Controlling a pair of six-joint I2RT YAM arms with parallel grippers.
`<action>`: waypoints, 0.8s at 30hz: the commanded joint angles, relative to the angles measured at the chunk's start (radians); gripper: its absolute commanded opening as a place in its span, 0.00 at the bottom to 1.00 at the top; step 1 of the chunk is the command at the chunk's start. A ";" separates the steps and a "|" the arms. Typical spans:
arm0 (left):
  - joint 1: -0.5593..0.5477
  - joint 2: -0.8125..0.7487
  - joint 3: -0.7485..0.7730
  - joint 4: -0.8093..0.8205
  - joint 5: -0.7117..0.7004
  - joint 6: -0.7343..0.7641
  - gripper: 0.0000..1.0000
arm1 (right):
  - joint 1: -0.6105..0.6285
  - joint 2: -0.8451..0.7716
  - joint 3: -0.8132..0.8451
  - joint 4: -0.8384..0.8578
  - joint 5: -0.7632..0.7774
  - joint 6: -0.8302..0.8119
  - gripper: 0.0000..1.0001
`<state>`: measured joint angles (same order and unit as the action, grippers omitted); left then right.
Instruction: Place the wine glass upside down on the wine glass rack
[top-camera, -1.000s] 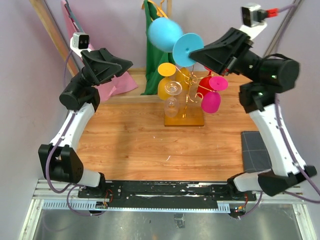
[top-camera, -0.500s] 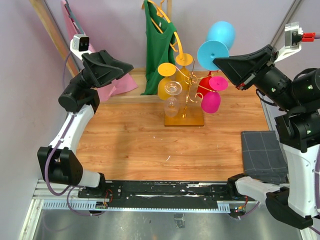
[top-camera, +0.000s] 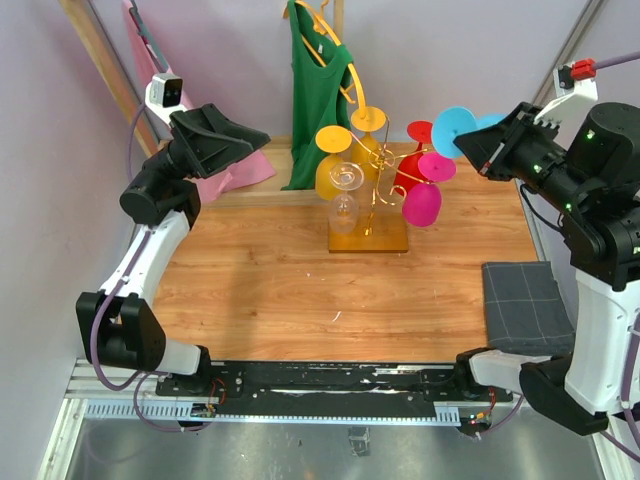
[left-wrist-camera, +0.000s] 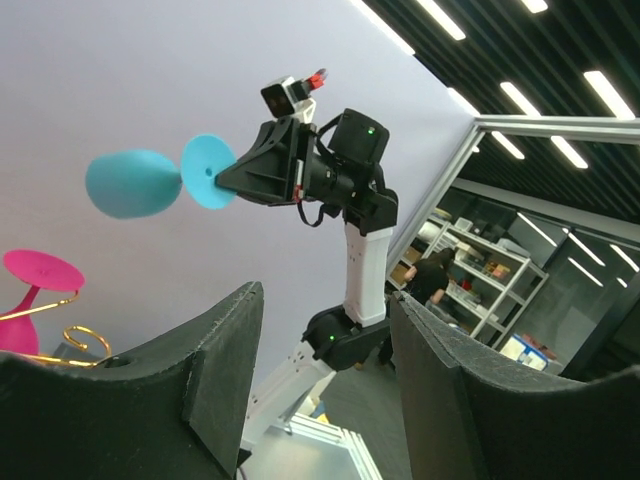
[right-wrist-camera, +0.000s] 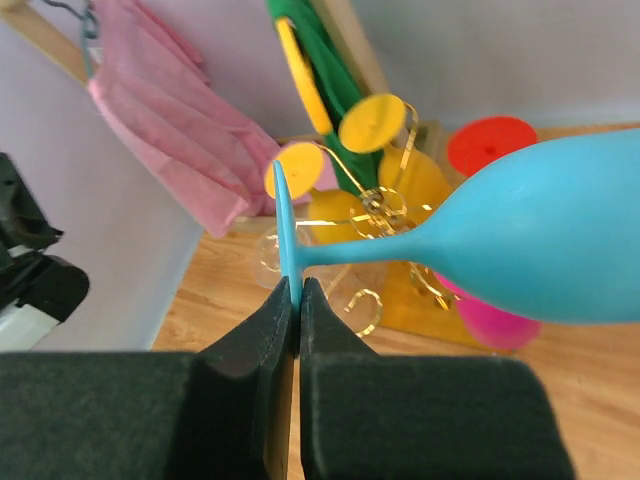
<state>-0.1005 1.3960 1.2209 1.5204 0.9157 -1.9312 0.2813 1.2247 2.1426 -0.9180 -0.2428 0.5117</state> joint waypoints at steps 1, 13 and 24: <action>-0.001 -0.028 -0.004 0.107 0.021 0.025 0.58 | -0.063 0.002 0.036 -0.186 0.020 0.053 0.01; -0.001 -0.052 -0.036 0.139 0.010 0.012 0.58 | -0.101 -0.092 -0.156 -0.223 -0.126 0.185 0.01; -0.002 -0.075 -0.053 0.151 -0.005 -0.003 0.58 | -0.118 -0.180 -0.466 0.019 -0.326 0.384 0.01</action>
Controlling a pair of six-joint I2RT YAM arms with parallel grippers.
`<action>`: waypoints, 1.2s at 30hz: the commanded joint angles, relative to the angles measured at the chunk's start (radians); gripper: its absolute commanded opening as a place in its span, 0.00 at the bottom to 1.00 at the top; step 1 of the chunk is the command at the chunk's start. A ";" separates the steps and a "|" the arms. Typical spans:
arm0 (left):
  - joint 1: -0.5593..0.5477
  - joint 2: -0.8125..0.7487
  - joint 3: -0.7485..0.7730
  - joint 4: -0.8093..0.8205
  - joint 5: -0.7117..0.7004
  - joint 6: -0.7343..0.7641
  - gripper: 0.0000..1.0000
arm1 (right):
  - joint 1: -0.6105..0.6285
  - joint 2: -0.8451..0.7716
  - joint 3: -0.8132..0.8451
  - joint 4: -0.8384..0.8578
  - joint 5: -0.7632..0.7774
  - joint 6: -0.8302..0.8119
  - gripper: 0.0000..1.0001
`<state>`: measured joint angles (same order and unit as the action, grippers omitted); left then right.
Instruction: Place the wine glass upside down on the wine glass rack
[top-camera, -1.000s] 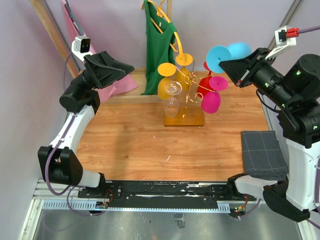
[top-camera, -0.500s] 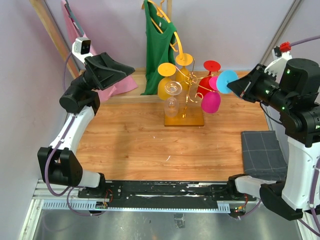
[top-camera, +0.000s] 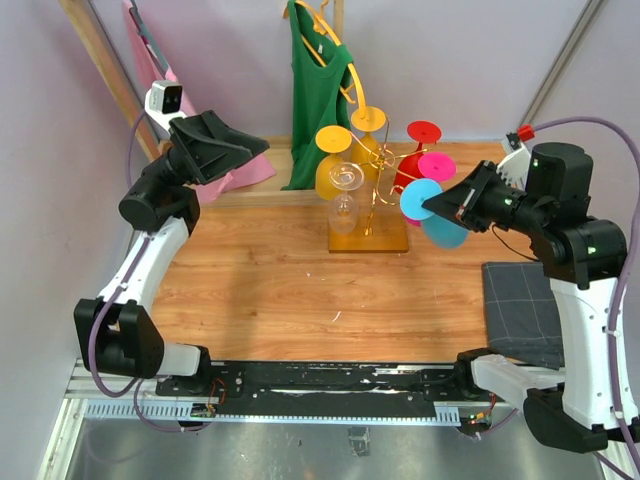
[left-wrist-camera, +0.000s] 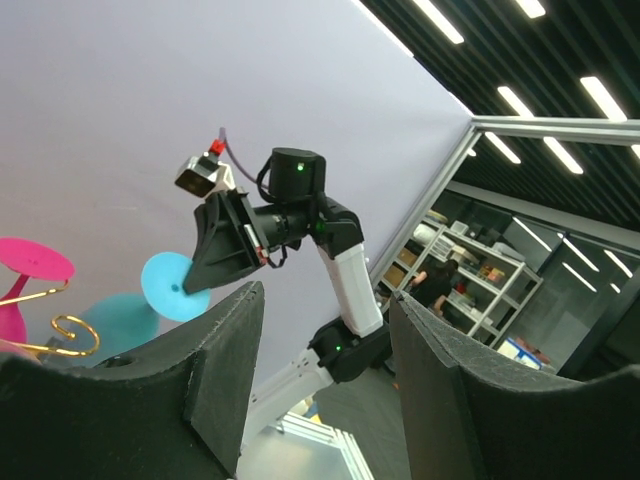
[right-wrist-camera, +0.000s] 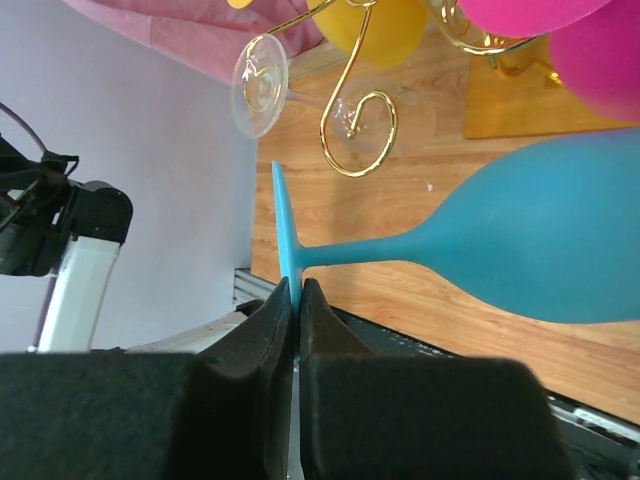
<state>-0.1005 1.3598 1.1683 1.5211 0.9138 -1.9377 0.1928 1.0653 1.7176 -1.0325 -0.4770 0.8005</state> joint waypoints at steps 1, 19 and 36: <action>-0.002 -0.042 -0.001 0.141 -0.002 0.009 0.58 | -0.032 -0.022 -0.059 0.159 -0.106 0.111 0.01; -0.001 -0.073 0.003 0.052 0.012 0.059 0.58 | -0.127 -0.083 -0.337 0.480 -0.220 0.403 0.01; -0.001 -0.068 0.007 0.047 0.014 0.060 0.58 | -0.138 -0.120 -0.481 0.607 -0.147 0.540 0.01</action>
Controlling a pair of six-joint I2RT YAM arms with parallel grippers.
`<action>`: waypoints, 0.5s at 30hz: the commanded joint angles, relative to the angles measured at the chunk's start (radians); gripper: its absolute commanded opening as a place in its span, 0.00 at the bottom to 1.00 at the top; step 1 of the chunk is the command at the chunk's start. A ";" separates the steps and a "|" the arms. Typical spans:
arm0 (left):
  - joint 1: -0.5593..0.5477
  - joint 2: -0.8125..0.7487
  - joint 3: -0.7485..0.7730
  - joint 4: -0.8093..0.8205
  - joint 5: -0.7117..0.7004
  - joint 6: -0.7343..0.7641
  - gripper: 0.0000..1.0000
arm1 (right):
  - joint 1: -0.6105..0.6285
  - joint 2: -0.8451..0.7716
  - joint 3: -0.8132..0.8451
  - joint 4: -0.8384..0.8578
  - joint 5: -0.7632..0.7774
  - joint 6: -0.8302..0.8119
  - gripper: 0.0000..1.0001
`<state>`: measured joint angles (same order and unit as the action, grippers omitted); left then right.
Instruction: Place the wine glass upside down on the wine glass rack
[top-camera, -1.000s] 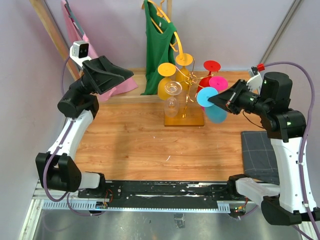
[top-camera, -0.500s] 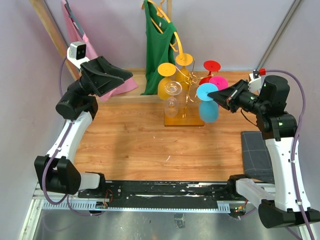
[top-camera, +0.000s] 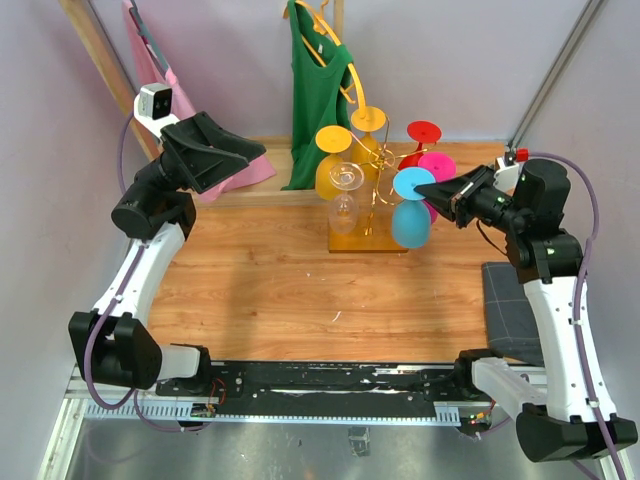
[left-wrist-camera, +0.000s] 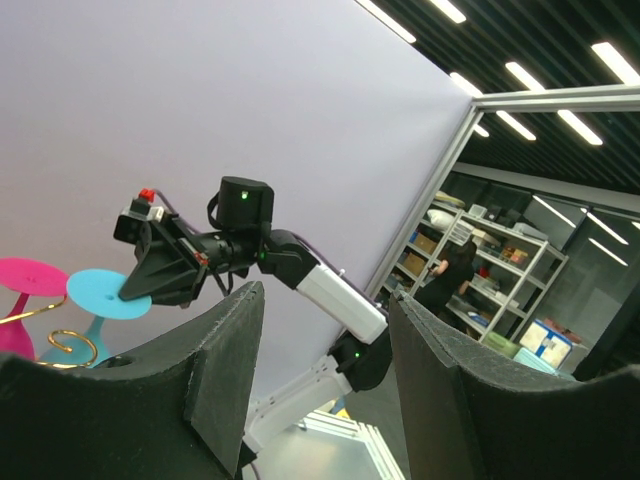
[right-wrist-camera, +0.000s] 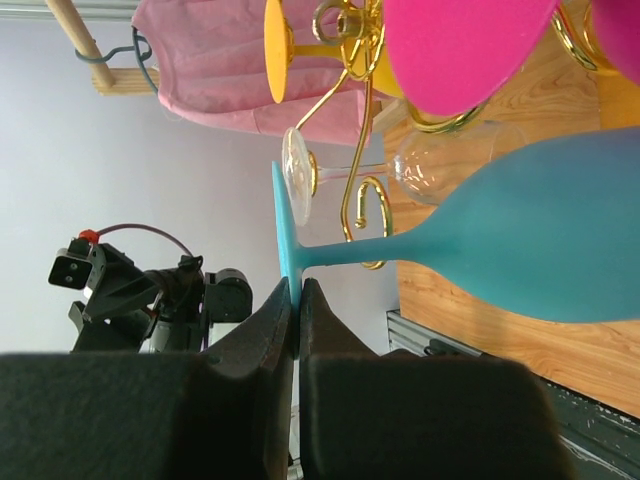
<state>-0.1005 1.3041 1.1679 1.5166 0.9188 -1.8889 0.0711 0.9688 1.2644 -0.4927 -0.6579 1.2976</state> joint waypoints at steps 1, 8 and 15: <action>-0.002 -0.011 0.007 0.052 0.009 0.011 0.58 | -0.016 -0.022 -0.036 0.077 0.035 0.045 0.01; -0.001 -0.008 0.007 0.053 0.014 0.011 0.58 | -0.017 0.005 -0.060 0.125 0.038 0.051 0.01; -0.002 -0.007 -0.001 0.048 0.012 0.015 0.58 | -0.017 0.037 -0.073 0.179 0.036 0.064 0.01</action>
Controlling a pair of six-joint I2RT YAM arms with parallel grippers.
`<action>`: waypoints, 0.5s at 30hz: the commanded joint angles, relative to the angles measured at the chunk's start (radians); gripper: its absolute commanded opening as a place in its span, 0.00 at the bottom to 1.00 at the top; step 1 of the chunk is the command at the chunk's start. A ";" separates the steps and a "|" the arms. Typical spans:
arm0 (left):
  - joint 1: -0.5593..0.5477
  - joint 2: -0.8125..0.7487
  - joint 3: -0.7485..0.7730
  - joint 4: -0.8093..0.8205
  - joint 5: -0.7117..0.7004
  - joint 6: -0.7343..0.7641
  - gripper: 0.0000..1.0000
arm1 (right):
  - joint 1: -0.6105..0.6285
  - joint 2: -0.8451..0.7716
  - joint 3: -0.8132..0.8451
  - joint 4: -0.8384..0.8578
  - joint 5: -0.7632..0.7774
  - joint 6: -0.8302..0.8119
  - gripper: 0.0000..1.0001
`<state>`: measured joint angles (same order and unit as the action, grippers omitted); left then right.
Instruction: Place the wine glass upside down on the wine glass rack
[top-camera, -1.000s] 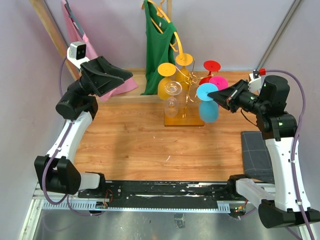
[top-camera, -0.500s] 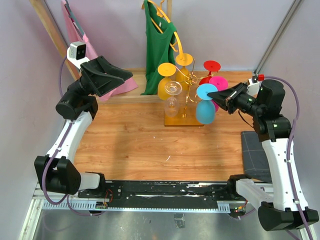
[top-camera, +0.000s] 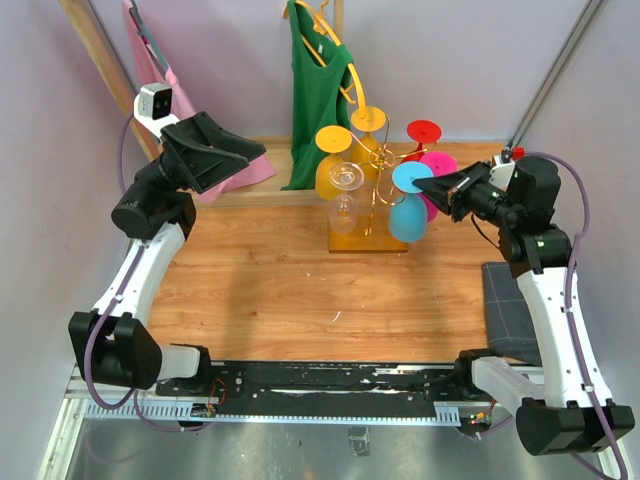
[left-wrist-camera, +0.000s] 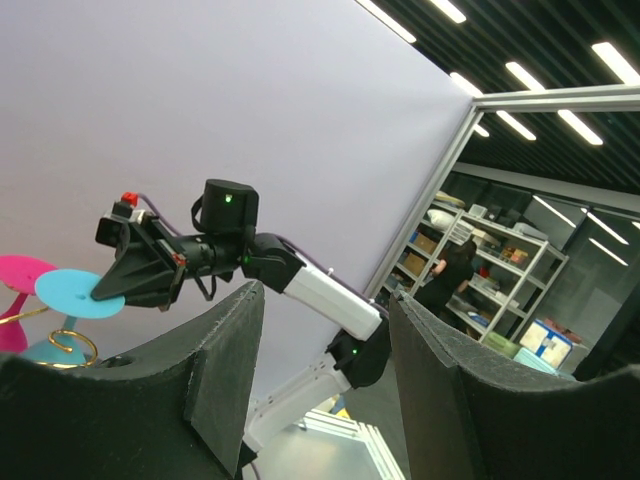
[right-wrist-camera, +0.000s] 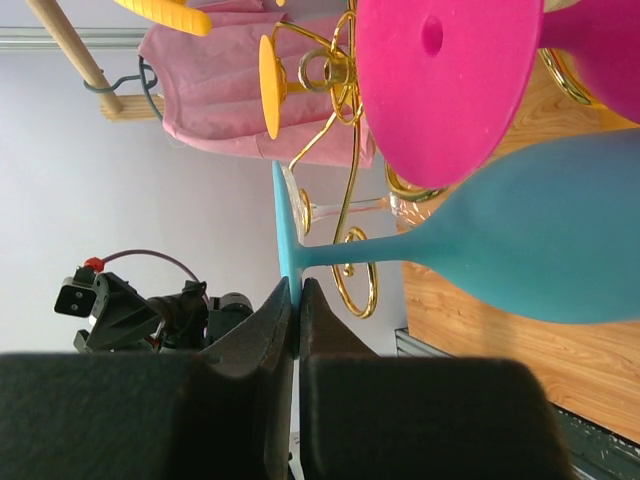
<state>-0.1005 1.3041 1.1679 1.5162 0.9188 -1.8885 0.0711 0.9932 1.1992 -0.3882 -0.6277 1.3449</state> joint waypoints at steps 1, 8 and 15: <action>-0.001 -0.006 -0.001 0.050 0.013 0.014 0.58 | -0.017 0.020 -0.010 0.082 0.004 0.018 0.01; -0.001 -0.006 -0.003 0.025 0.022 0.037 0.58 | -0.016 0.057 -0.012 0.130 -0.027 0.025 0.01; -0.002 0.002 0.012 0.013 0.023 0.041 0.58 | -0.002 0.105 0.002 0.171 -0.056 0.023 0.01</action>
<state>-0.1005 1.3045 1.1671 1.5116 0.9264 -1.8648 0.0715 1.0798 1.1904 -0.2916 -0.6502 1.3617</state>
